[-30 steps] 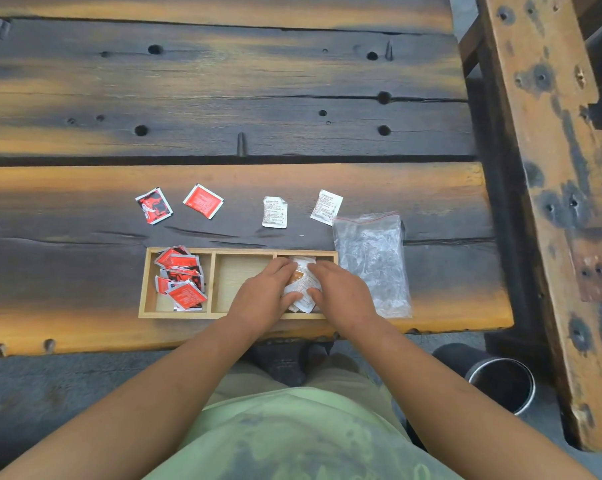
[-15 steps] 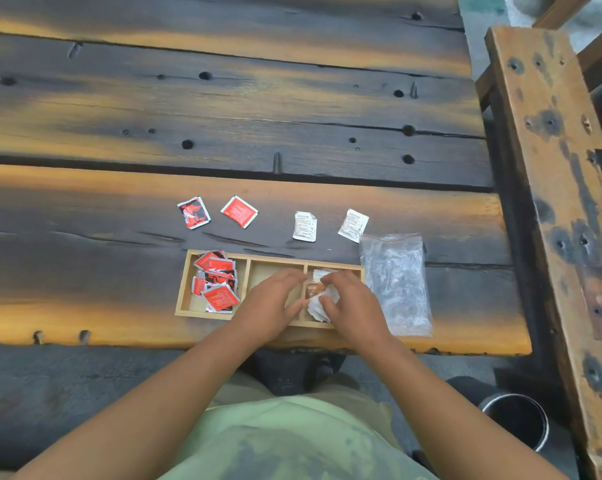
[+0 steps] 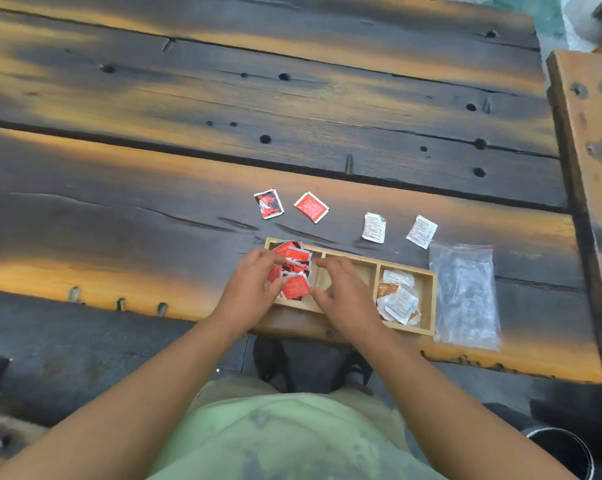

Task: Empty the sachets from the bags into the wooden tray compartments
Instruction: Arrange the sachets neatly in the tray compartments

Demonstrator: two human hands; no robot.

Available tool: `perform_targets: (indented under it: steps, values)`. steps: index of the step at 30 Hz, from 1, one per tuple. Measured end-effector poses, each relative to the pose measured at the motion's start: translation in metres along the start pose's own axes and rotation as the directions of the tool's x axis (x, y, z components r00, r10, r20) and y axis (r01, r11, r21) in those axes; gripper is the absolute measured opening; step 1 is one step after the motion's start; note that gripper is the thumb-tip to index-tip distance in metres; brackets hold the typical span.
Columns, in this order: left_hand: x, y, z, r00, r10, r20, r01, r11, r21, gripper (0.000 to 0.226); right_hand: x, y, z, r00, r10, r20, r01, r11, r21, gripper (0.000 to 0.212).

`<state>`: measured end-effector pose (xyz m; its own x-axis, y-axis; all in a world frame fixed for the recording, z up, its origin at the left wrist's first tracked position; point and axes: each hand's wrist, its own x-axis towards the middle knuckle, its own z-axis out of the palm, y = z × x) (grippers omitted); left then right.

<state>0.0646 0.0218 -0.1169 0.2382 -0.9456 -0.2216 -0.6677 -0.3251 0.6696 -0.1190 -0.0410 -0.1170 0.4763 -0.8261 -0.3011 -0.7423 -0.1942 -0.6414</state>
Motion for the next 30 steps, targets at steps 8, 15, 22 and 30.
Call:
perform_targets:
  steps: [8, 15, 22, 30]
  values:
    - [0.016, -0.018, -0.010, 0.998, 0.005, 0.063, -0.005, 1.000, 0.013, 0.068, 0.016, -0.021, 0.022, 0.997, 0.074, -0.004, -0.074, 0.995, -0.064, 0.053]
    - [0.027, -0.029, 0.003, 0.978, 0.088, 0.191, -0.093, 0.996, 0.015, 0.084, 0.025, -0.025, 0.031, 0.988, 0.153, -0.014, -0.153, 0.988, 0.004, 0.054]
    - [0.026, -0.040, 0.004, 0.981, 0.158, 0.109, -0.160, 0.987, 0.010, 0.067, 0.033, -0.025, 0.038, 0.973, 0.230, -0.023, -0.228, 0.972, 0.060, 0.052]
    - [0.028, -0.044, 0.008, 0.985, 0.101, 0.143, -0.097, 0.995, -0.037, 0.071, 0.035, -0.018, 0.035, 0.976, 0.212, 0.053, -0.212, 0.977, -0.016, 0.041]
